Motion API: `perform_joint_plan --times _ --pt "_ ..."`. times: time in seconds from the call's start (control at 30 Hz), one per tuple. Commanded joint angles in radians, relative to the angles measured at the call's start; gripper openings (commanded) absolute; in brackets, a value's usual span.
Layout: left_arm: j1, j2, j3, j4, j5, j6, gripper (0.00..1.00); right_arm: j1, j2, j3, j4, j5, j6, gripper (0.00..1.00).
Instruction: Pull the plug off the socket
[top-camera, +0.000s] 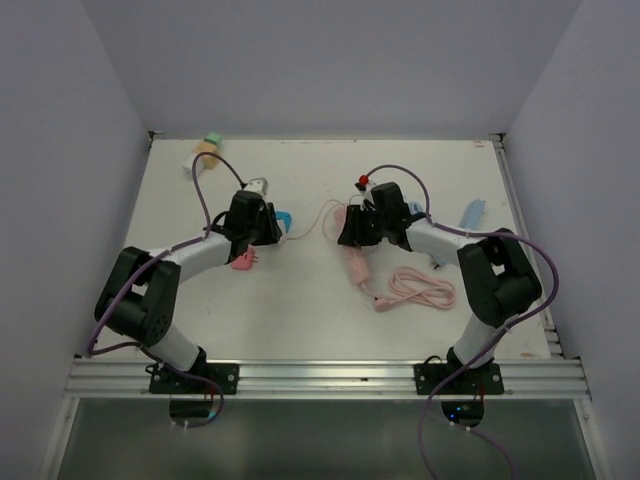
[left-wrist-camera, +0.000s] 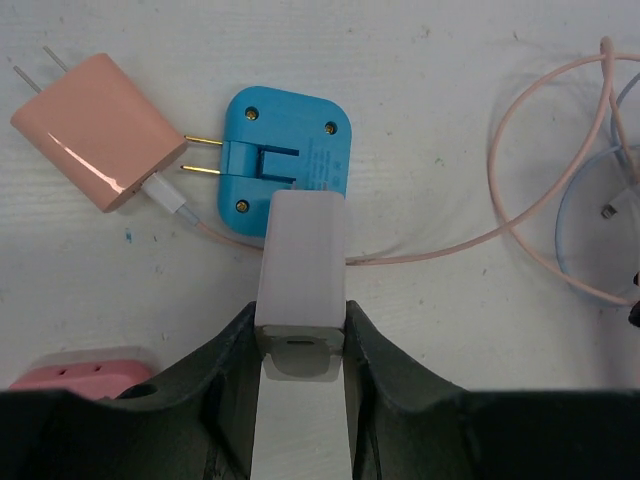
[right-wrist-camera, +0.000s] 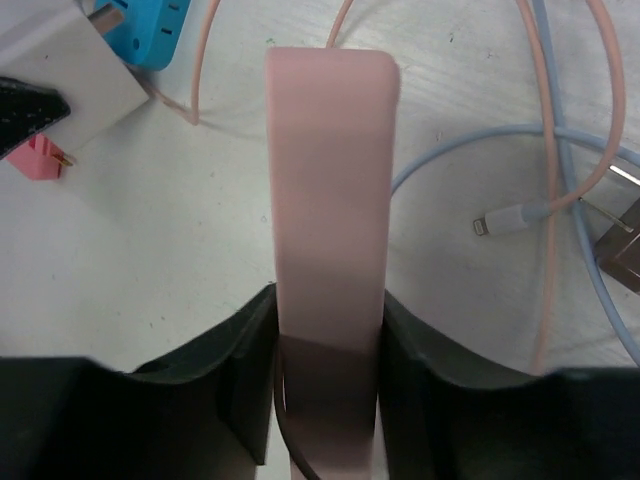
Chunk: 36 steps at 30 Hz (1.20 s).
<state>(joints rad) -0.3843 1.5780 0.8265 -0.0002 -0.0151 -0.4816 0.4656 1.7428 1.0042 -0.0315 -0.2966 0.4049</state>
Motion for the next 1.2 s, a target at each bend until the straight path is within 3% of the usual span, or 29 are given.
perform_joint_plan --times 0.0,0.2,0.43,0.67,0.83,1.0,1.17 --pt "0.005 0.046 0.008 0.058 0.009 -0.028 0.23 -0.001 -0.005 -0.006 0.035 -0.045 -0.021 0.46" --pt "0.005 0.082 0.025 0.074 0.037 -0.028 0.29 0.002 -0.019 -0.009 0.001 -0.036 -0.029 0.65" --pt "0.005 0.077 0.046 0.081 0.056 -0.035 0.46 0.019 -0.136 -0.004 -0.088 0.01 -0.06 0.81" --pt "0.005 0.045 0.074 0.063 0.093 -0.031 0.6 0.059 -0.31 0.014 -0.251 0.138 -0.117 0.84" --pt "0.005 -0.033 0.106 0.016 0.112 -0.031 0.8 0.108 -0.362 -0.061 -0.291 0.192 -0.101 0.82" --pt "0.005 -0.133 0.14 -0.058 0.098 -0.012 0.91 0.125 -0.35 -0.143 -0.262 0.198 -0.083 0.8" --pt "0.005 -0.257 0.178 -0.191 0.047 0.04 0.96 0.142 -0.276 -0.158 -0.228 0.189 -0.083 0.8"
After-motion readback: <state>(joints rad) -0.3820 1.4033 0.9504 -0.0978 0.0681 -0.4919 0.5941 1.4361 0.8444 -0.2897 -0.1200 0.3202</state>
